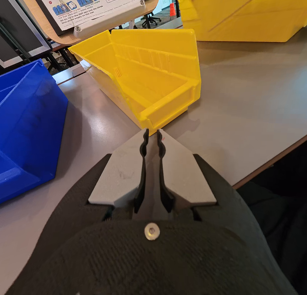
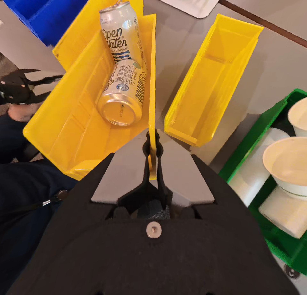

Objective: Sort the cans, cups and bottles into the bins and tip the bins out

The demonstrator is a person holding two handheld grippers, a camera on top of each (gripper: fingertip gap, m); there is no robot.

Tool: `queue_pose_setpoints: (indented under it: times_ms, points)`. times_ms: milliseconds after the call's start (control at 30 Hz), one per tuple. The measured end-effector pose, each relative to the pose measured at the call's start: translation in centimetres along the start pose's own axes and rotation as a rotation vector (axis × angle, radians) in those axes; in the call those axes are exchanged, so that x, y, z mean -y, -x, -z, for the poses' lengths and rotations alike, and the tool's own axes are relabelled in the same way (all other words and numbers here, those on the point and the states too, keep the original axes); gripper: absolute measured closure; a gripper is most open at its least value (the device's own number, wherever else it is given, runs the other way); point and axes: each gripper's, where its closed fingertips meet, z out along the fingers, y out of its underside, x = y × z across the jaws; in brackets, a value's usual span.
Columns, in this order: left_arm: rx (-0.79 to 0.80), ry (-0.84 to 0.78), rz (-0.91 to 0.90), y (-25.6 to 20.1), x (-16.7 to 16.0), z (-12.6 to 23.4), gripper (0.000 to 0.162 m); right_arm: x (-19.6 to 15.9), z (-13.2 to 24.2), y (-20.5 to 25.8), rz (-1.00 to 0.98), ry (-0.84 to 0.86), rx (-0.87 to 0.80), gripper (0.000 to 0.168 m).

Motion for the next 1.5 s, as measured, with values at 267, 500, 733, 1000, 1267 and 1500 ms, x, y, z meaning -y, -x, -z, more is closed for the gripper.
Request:
queue_pose_setpoints:
  times_ms: [267, 500, 733, 1000, 1267, 1500]
  points:
    - [0.008, 0.008, -0.007, 0.0, -0.1, -0.1, 0.155, 0.3, 11.3, -2.8, -0.027, -0.103, -0.145, 0.168]
    - [0.016, 0.015, -0.020, 0.0, -0.1, -0.2, 0.155, -3.9, 21.4, -9.8, -0.138, -0.072, -0.448, 0.168]
    - [0.019, 0.019, -0.028, 0.0, 0.0, -0.2, 0.155, -10.5, 25.9, -18.2, -0.274, 0.027, -0.735, 0.168]
    - [0.029, 0.033, -0.034, 0.1, -0.3, -0.4, 0.156, -13.3, 23.9, -24.1, -0.201, 0.188, -0.945, 0.168]
    - [0.027, 0.034, -0.054, -0.1, -0.4, -0.4, 0.156, -11.9, 20.8, -25.7, 0.115, 0.387, -1.166, 0.168]
    - [0.016, 0.025, -0.045, -0.2, -0.3, -0.2, 0.157, -10.6, 17.6, -25.5, 0.381, 0.414, -1.290, 0.168]
